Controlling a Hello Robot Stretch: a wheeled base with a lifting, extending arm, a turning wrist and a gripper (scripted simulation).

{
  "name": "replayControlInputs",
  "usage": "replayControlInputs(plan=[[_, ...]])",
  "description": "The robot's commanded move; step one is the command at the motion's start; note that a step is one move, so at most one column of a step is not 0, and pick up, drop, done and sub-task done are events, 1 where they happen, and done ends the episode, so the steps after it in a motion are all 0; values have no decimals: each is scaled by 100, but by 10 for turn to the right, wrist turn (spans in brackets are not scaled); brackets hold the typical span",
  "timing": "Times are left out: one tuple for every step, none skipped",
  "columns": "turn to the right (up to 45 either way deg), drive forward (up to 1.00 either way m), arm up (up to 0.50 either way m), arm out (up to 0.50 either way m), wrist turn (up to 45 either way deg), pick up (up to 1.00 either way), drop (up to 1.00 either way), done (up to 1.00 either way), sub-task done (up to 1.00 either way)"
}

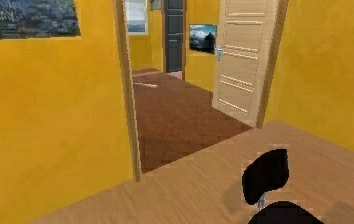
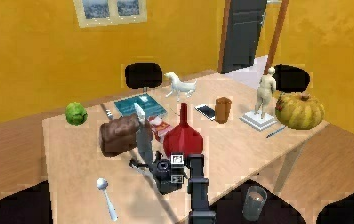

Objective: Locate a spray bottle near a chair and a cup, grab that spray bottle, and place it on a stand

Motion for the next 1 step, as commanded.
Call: replayControlInputs(plan=[[0,0,24,0,0,0,0,0,0]])
